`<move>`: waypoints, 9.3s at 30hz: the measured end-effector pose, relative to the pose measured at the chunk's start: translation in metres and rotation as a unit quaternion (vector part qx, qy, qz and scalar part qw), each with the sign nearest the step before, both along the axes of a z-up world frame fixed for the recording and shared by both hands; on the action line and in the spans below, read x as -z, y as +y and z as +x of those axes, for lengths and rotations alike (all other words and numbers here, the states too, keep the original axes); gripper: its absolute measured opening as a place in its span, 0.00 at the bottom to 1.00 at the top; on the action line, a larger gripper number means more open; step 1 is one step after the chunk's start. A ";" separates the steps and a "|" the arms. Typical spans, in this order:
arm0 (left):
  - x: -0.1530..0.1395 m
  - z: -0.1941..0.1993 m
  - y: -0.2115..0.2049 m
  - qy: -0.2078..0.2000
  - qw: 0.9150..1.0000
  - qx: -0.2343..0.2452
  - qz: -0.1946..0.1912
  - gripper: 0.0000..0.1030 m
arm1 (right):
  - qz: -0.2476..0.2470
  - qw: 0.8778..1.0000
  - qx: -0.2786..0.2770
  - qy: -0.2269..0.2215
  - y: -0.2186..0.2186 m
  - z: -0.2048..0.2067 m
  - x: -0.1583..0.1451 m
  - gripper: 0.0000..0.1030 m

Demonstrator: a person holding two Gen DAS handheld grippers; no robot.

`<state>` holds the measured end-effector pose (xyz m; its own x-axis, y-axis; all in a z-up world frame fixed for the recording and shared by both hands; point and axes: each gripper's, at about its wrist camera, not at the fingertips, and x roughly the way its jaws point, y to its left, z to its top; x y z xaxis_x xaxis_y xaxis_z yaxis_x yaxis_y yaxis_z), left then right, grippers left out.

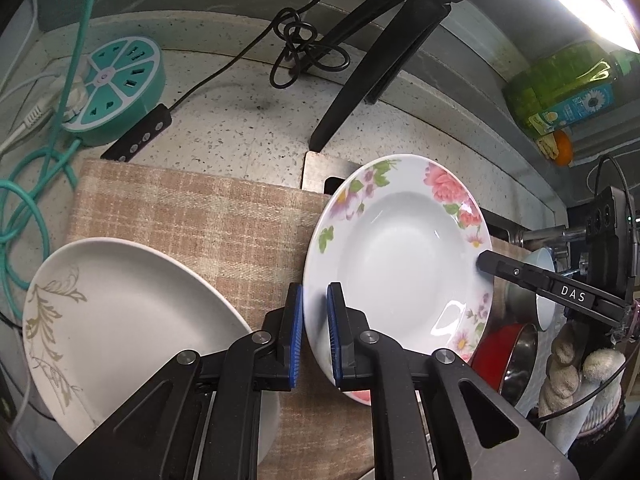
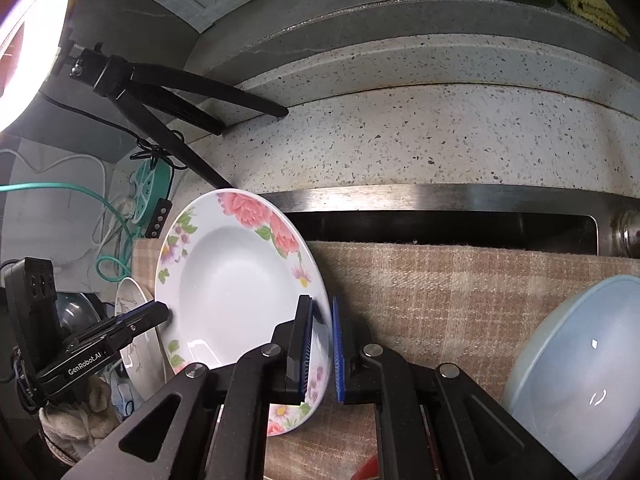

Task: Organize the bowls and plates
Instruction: 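Hold the upright pink-flowered plate above the table with both grippers, then lower the held pink-flowered plate onto the flat rose plate with both grippers, then open both grippers to release the pink-flowered plate rim, then raise both open grippers and move them toward the white leaf-pattern plate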

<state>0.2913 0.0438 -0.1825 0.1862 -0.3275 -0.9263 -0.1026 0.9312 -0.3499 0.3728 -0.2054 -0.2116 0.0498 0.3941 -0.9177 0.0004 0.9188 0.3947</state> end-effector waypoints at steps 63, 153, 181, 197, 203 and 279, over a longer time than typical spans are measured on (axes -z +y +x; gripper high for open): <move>-0.069 -0.164 -0.024 -0.047 0.996 -0.077 -0.009 0.10 | 0.056 0.995 -0.082 -0.025 -0.014 -0.132 -0.076 0.09; -0.011 -0.238 -0.056 0.006 0.996 -0.087 -0.009 0.10 | 0.028 0.993 -0.107 0.035 -0.032 -0.218 -0.020 0.09; -0.007 -0.239 -0.055 0.008 0.996 -0.087 -0.017 0.10 | 0.026 0.994 -0.098 0.028 -0.033 -0.215 -0.021 0.09; -0.007 -0.236 -0.058 0.005 0.997 -0.072 -0.011 0.10 | 0.026 0.994 -0.106 0.013 -0.029 -0.218 -0.023 0.13; -0.009 -0.236 -0.057 0.003 0.997 -0.074 -0.012 0.13 | 0.024 0.994 -0.106 0.007 -0.032 -0.219 -0.026 0.15; -0.096 -0.193 0.113 -0.135 0.981 -0.136 -0.023 0.13 | 0.075 0.978 -0.060 -0.185 0.073 -0.160 -0.161 0.45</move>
<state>0.0987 0.1568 -0.0870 0.5093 -0.2725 -0.8163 -0.2426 0.8646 -0.4400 0.2124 -0.1329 -0.0501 0.3124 0.5468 -0.7768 -0.2728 0.8349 0.4780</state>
